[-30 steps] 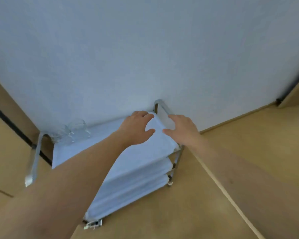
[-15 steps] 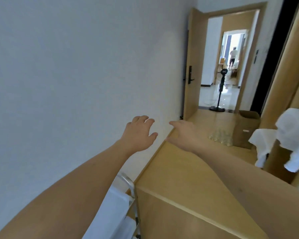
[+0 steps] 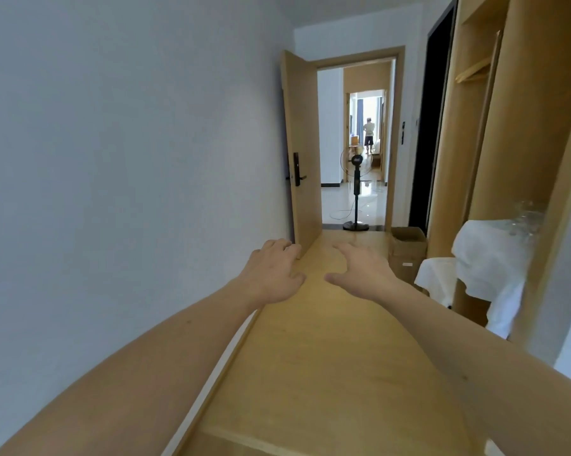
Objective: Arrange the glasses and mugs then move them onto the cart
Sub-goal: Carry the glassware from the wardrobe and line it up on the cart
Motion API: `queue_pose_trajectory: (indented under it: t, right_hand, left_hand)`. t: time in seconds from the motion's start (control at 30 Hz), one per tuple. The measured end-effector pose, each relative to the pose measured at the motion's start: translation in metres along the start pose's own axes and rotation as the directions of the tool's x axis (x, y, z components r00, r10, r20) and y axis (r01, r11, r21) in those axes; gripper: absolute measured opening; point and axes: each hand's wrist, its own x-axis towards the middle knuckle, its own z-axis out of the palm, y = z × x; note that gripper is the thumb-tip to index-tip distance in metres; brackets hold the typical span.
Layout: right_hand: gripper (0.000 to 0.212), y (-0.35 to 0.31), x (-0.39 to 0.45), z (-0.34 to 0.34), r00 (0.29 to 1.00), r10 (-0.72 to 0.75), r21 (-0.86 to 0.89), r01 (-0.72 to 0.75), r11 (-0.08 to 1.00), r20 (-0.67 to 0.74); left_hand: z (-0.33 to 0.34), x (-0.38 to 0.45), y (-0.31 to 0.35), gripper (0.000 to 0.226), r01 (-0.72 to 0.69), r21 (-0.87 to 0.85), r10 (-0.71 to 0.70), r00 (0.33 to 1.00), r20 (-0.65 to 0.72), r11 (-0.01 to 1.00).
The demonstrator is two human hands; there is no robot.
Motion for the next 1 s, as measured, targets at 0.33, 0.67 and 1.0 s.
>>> queue_pose_trajectory:
  t: [0.33, 0.67, 1.0]
  right_hand:
    - [0.080, 0.091, 0.092, -0.010, 0.996, 0.087, -0.032, -0.087, 0.996, 0.012]
    - [0.083, 0.146, 0.170, 0.001, 0.975, 0.221, -0.069, -0.221, 0.973, -0.008]
    - [0.070, 0.182, 0.278, -0.006, 0.917, 0.385, -0.093, -0.394, 0.914, -0.104]
  left_hand:
    - [0.044, 0.145, 0.024, 0.059, -0.066, -0.011, 0.067, 0.997, 0.043, 0.998]
    - [0.091, 0.269, 0.027, 0.066, -0.233, -0.044, 0.235, 0.971, 0.050, 0.971]
    - [0.099, 0.419, 0.010, 0.063, -0.443, -0.142, 0.444, 0.896, -0.028, 0.885]
